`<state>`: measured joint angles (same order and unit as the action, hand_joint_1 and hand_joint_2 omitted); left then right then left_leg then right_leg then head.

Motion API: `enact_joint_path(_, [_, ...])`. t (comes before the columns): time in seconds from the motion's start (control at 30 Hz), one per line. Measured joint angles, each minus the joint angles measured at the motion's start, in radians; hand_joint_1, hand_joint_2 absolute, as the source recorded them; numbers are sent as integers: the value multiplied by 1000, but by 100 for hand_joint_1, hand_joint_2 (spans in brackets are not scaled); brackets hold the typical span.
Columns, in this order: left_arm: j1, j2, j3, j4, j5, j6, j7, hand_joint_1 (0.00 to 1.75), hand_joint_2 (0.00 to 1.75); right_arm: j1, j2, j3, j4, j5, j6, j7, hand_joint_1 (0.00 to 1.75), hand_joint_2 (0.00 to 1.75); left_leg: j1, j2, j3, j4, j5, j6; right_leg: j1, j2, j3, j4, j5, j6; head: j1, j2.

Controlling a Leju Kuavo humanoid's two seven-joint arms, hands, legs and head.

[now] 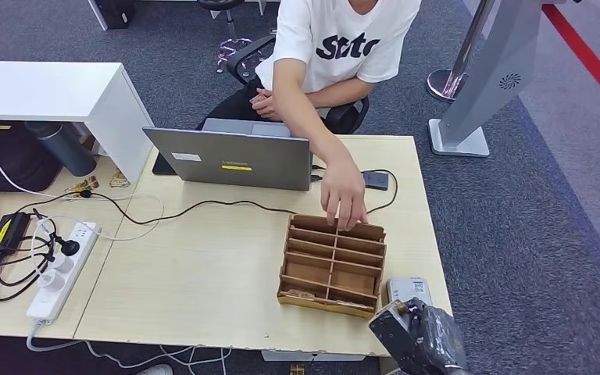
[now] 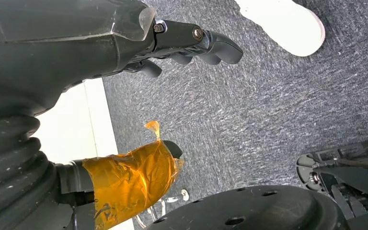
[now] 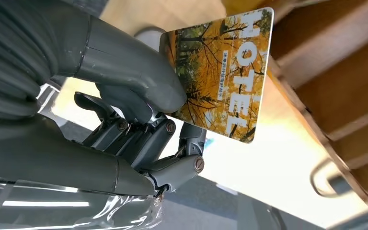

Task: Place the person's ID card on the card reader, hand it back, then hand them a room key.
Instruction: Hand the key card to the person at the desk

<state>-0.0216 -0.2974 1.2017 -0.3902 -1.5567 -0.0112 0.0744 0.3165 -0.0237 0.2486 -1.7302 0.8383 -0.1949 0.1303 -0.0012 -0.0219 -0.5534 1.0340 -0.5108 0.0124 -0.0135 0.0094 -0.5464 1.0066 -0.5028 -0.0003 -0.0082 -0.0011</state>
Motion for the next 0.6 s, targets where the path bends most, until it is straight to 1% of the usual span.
enact_joint_path(0.27, [-1,0,5,0,4,0,0,0,175,27,-11,35,-164,5,-11,-21,175,175,0,0,0,0,0,0,0,0,0,0,0,0,0,0])
enact_joint_path(0.4, [-1,0,11,0,2,-2,0,0,175,19,-24,64,-253,-5,13,-39,175,175,0,0,0,0,0,0,0,0,0,0,0,0,0,0])
enact_joint_path(0.5, [-3,1,11,0,-6,-4,0,0,175,-35,-28,90,-293,-29,78,-50,175,175,0,1,0,0,0,0,0,2,0,0,0,0,0,0])
enact_joint_path(0.6, [-5,5,9,3,-10,-4,4,0,175,-136,-25,109,-300,-54,161,-35,175,175,0,3,0,0,1,0,0,2,0,0,2,0,0,0])
